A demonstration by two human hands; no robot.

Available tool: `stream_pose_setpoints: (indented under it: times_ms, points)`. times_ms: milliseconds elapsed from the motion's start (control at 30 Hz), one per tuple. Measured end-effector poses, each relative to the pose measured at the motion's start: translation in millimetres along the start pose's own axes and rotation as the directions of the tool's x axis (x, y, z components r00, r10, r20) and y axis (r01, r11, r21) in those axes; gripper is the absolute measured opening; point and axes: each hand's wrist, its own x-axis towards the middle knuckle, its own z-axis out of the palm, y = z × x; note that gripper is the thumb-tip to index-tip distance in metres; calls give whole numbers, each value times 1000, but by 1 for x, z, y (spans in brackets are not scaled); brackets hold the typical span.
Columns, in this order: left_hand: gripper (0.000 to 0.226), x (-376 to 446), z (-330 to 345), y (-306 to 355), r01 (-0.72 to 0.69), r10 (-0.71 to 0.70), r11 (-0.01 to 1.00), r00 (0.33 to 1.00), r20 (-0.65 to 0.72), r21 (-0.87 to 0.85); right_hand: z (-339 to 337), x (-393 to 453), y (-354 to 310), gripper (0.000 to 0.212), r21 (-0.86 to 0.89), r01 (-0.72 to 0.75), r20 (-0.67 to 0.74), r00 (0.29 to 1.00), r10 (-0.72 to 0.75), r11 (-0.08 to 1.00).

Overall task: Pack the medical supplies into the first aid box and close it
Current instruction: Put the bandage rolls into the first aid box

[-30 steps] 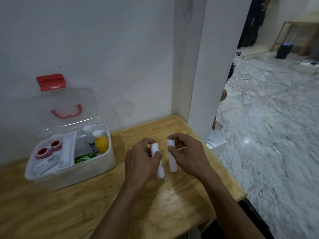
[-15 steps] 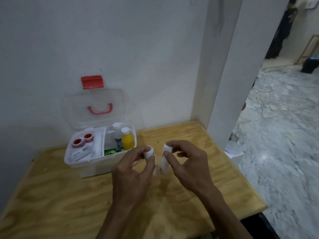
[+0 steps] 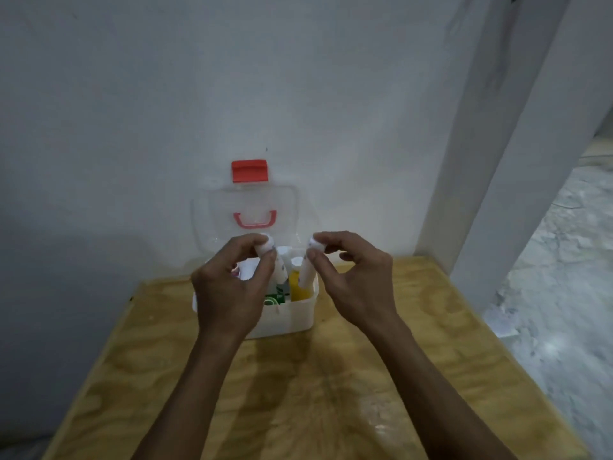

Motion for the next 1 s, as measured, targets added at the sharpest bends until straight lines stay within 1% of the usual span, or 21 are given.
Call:
stream_pose_setpoints:
  times_ms: [133, 300, 533, 700, 800, 900, 1000]
  points:
    - [16, 2, 13, -13, 13, -13, 1000, 996, 90, 2, 12, 3, 14, 20, -42, -34, 65, 997, 36, 999]
    - [18, -6, 27, -26, 111, -105, 994, 975, 195, -22, 16, -3, 30, 20, -93, -79, 131, 987, 91, 992]
    - [15, -12, 32, -39, 148, -162, 987, 928, 335, 66, 17, -9, 40, 20, -166, -114, 218, 965, 149, 980]
    - [15, -10, 29, -42, 96, -159, 981, 894, 420, 168, 18, -13, 42, 22, -221, -132, 285, 939, 194, 966]
    - [16, -7, 28, -41, 70, -186, 966, 856, 483, 248, 19, -13, 44, 19, -277, -124, 356, 908, 221, 953]
    - [19, -4, 28, -41, 55, -205, 954, 837, 507, 296, 22, -12, 48, 16, -299, -111, 394, 890, 228, 948]
    - [20, -4, 27, -41, 45, -204, 951, 837, 508, 307, 22, -12, 49, 16, -301, -107, 398, 889, 226, 948]
